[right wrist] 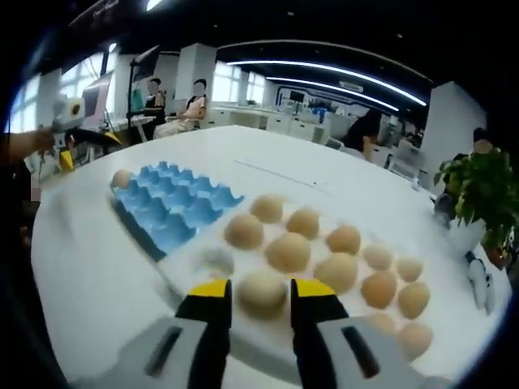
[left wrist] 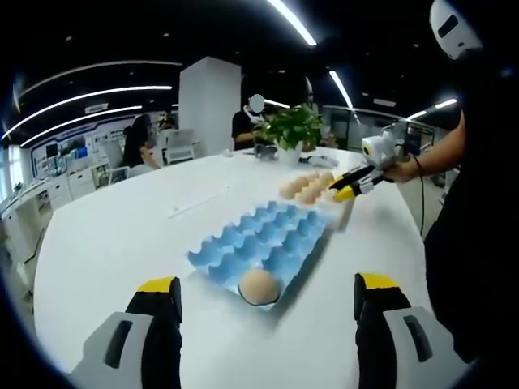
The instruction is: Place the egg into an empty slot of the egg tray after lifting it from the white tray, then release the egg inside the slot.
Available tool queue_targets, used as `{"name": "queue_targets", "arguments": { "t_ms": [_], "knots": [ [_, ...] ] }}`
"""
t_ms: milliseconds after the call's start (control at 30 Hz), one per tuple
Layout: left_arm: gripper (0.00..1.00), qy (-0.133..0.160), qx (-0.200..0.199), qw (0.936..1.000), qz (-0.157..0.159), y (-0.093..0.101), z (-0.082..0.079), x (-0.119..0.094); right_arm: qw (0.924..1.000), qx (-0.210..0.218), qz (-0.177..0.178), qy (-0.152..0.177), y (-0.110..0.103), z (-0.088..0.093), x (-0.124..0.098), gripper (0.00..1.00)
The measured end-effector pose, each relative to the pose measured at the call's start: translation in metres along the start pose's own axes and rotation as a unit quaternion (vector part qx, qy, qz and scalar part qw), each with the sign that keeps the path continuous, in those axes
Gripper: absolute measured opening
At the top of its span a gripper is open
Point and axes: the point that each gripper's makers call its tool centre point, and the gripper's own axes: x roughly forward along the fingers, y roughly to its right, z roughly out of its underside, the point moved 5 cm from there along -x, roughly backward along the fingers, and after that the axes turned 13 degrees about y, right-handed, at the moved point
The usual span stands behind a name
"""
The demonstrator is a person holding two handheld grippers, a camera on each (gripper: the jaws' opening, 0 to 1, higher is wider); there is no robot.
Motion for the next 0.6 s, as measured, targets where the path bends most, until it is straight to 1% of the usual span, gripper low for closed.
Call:
{"name": "queue_targets", "arguments": {
  "t_ms": [200, 367, 400, 500, 533, 600],
  "knots": [
    [0.88, 0.0, 0.002, 1.0, 0.0, -0.0003, -0.0015, -0.0008, 0.9999, 0.009, -0.005, -0.005, 0.0025, -0.0002, 0.0015, 0.26],
    [0.87, 0.003, 0.001, 1.0, -0.004, -0.0026, -0.0029, -0.0025, 0.9994, -0.014, -0.025, -0.021, 0.0016, -0.0004, 0.0024, 0.26],
    [0.87, 0.003, 0.001, 1.0, -0.004, -0.0028, -0.003, -0.0027, 0.9988, -0.026, -0.031, -0.029, 0.0013, -0.0007, 0.0034, 0.26],
    [0.87, 0.003, 0.001, 1.0, -0.004, -0.0035, -0.0027, -0.0028, 0.9982, -0.032, -0.036, -0.036, 0.0018, -0.0005, 0.0061, 0.26],
    [0.87, 0.003, 0.001, 1.0, -0.003, -0.0037, -0.0025, -0.0027, 0.9974, -0.044, -0.041, -0.038, 0.0012, -0.0003, 0.0064, 0.26],
    [0.87, 0.003, 0.001, 1.0, -0.004, -0.0042, -0.0025, -0.0022, 0.9976, -0.031, -0.039, -0.049, 0.0021, -0.0015, 0.007, 0.26]
  ]
}}
